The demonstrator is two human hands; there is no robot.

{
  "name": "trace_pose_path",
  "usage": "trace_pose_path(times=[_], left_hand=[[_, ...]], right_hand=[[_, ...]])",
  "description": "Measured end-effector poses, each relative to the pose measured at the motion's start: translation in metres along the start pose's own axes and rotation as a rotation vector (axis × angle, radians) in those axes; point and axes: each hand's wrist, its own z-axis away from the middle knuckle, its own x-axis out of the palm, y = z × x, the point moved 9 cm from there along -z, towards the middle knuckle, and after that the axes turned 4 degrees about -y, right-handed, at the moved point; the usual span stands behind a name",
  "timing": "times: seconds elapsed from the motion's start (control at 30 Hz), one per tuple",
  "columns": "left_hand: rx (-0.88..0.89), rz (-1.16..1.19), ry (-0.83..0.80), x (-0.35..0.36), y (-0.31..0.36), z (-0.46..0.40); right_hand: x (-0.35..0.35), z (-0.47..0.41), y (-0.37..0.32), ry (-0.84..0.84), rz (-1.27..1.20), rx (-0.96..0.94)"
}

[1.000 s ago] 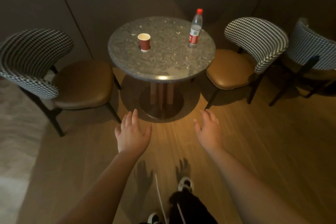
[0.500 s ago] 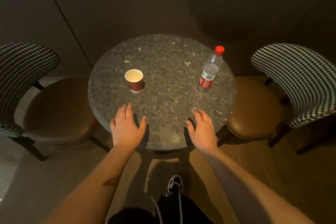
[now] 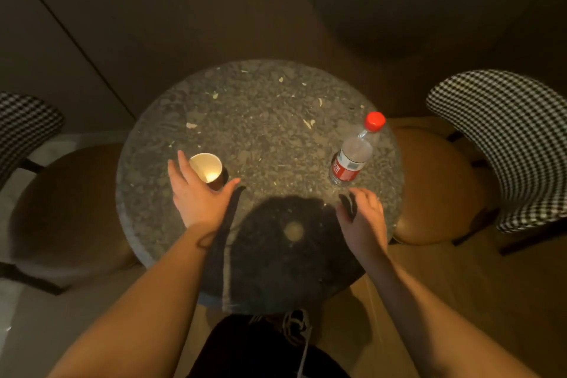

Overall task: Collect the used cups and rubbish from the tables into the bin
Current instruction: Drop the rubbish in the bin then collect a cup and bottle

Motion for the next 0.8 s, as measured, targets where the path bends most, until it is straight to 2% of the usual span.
trace_pose_path(times=[0.1,0.2,0.33,0.5,0.8], left_hand=[[-0.041,0.100,-0.032,0.012,-0.005,-0.021],[-0.041,0.081,-0.082,0.021,-0.008,-0.031],[0.060,0.048,-0.167,0.026,0.009,-0.030],[0.165,0.132,-0.251,0.027,0.041,-0.015],[0.272,0.125,-0.335,0.047,0.076,-0.016]], right_hand=[[-0.006,-0.016,0.016,-0.002,-0.023,0.077],[-0.009,-0.034,0.031,0.001,-0.104,0.154],[-0.007,-0.060,0.032,0.029,-0.324,0.216],[-0.009,-0.089,0.023,0.171,-0.576,0.226],[-0.014,-0.075,0.035,0.237,-0.666,0.309]])
